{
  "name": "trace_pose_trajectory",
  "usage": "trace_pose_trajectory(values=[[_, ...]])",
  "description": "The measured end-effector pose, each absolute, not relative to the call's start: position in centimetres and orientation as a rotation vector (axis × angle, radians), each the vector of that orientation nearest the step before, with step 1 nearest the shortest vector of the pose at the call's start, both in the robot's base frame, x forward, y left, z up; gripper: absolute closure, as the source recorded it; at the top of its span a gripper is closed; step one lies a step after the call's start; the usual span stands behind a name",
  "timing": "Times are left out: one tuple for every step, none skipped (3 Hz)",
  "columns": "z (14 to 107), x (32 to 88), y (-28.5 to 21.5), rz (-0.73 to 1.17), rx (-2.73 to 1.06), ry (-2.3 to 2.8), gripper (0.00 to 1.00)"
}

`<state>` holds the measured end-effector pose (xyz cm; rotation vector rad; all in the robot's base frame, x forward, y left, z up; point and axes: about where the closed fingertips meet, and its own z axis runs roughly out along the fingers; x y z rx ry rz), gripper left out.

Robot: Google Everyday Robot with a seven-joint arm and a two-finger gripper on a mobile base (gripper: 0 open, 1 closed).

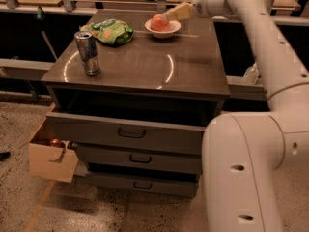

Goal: Place apple into paper bowl

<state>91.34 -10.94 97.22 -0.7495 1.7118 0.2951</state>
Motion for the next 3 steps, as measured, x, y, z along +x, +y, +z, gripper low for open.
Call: trace_pose_trajectory(values=[[100.6,85.6,-14.8,0.340,-0.863,1.648,0.00],[102.6,80.6,-19.9,0.302,-0.922,1.635,0.00],[102.7,80.1,-20.9,0.290,-0.922,1.638,0.00]])
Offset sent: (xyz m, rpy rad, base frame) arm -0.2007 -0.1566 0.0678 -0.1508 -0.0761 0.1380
